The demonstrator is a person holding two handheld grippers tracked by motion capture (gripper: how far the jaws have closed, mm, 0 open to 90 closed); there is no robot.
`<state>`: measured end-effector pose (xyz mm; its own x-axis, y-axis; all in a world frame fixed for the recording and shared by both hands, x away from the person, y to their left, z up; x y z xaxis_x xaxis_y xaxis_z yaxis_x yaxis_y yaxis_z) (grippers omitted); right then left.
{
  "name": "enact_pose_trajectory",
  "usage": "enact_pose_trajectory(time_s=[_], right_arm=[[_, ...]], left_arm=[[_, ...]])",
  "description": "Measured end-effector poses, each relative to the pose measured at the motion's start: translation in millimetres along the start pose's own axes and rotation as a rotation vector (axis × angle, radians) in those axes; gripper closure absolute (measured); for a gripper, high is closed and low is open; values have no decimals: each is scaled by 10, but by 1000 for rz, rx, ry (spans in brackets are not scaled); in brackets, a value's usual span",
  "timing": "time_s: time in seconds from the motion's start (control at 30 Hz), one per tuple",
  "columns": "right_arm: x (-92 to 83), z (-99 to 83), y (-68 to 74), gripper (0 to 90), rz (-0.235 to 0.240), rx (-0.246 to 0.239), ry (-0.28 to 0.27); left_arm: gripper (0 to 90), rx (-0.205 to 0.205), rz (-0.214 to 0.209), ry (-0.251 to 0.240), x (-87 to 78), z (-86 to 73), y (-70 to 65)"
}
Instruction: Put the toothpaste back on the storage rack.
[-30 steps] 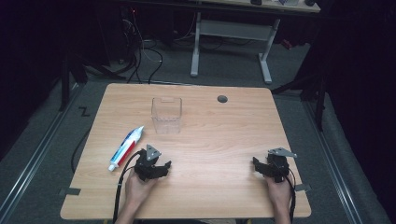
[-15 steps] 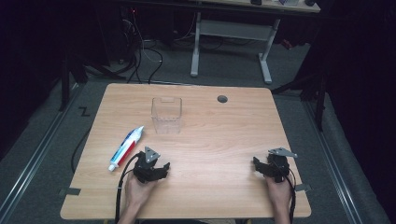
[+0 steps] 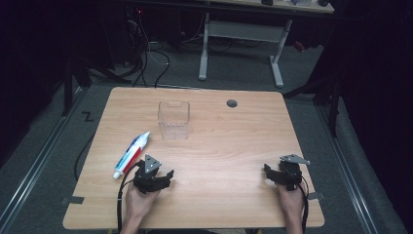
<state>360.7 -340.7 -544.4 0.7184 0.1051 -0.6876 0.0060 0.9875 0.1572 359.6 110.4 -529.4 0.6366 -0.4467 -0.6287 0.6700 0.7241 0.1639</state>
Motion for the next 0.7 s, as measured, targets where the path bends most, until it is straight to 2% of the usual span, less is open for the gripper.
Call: enact_pose_trajectory(time_s=[0.43, 0.7], right_arm=[[0, 0, 0, 305, 0, 1, 0], [0, 0, 0, 304, 1, 0, 0]], left_arm=[[348, -34, 11, -5, -219, -54, 102], [334, -28, 55, 8, -363, -98, 132]])
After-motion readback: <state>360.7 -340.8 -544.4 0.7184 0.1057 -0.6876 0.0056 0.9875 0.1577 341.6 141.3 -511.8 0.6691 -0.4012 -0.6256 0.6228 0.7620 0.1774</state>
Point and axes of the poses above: each handheld gripper's, and its own axes: x roughly forward along the jaws, z roughly out of its top, y roughly to its left, the point moved 2 cm from there along x, roughly forward along the jaws, and after that the axes turned 14 degrees about x, right-handed, at the moved point
